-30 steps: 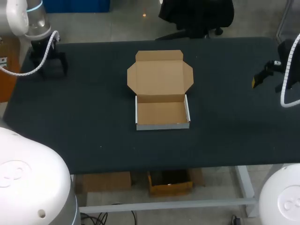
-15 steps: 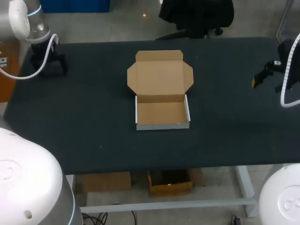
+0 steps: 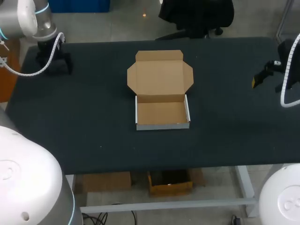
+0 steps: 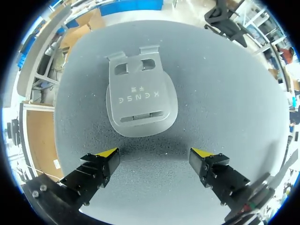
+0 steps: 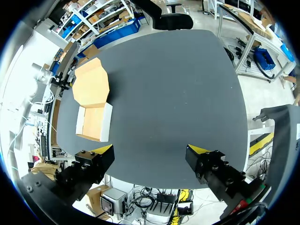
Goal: Assemble the packaging by folding the flat box into shape, placing the metal phone stand inside, and closing the box properly
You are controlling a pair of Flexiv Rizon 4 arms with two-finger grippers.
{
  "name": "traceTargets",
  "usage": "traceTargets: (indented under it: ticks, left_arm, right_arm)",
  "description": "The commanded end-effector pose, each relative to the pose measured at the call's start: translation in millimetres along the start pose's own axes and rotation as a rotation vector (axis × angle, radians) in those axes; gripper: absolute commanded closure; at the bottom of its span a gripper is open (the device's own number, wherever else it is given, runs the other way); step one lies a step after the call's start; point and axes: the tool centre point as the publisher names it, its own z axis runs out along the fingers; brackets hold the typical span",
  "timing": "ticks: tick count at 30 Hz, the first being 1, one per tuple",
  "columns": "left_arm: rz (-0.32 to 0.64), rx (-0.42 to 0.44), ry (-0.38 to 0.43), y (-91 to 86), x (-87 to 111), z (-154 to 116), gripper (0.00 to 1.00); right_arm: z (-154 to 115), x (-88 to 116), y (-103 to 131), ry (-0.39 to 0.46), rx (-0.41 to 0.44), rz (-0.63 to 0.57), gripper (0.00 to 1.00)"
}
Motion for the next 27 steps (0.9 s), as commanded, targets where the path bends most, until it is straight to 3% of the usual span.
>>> traceTargets:
  ticks: [1,13,27]
  left_arm:
    - [0.001,-0.005,-0.003,-1.9,3.6,-0.4,0.0]
    - [0.023,-0.001,0.011,-8.6,17.7,-3.7,0.0]
    - [0.029,0.001,-0.003,-21.7,21.3,1.0,0.0]
  right_arm:
    - [-1.8,-0.2,0.4,0.002,0.007,0.0,0.0]
    - [-1.8,-0.2,0.4,0.002,0.007,0.0,0.0]
    - [-1.8,-0.2,0.4,0.002,0.007,0.0,0.0]
